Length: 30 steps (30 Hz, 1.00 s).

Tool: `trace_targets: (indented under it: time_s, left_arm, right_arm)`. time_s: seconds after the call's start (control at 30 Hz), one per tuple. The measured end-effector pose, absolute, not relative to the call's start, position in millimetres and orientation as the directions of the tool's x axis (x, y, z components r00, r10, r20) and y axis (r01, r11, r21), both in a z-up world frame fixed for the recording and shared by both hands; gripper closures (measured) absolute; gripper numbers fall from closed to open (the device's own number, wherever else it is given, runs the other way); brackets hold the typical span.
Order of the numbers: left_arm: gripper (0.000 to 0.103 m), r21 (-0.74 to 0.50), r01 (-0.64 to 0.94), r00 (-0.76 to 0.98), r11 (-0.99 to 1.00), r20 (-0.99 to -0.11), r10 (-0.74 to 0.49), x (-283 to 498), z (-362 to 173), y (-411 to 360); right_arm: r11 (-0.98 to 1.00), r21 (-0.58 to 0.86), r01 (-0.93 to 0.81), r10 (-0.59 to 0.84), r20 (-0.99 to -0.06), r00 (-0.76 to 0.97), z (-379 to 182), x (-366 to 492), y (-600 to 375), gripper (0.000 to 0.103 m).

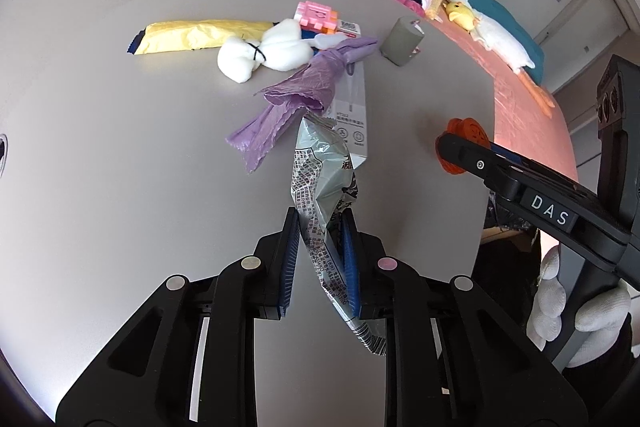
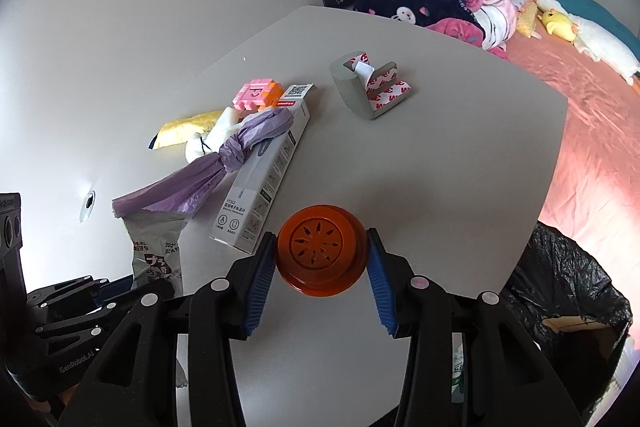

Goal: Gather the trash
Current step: 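Carry the wrapper and cap over the black bag and open both tools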

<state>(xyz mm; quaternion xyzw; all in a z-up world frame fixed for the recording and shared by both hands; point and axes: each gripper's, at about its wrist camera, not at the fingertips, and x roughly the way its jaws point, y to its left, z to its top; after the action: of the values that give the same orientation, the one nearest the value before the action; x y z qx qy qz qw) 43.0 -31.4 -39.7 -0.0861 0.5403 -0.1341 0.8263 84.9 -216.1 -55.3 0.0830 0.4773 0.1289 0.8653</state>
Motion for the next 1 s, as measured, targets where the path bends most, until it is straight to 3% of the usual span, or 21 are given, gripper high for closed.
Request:
trace_targets:
  time_s: [1.0]
  left_arm:
    - [0.082, -0.27, 0.379, 0.363, 0.885, -0.836, -0.411, 34, -3, -150]
  right_arm:
    - [0.961, 0.276, 0.012, 0.203, -0.734, 0.648, -4, 12, -321, 0.056]
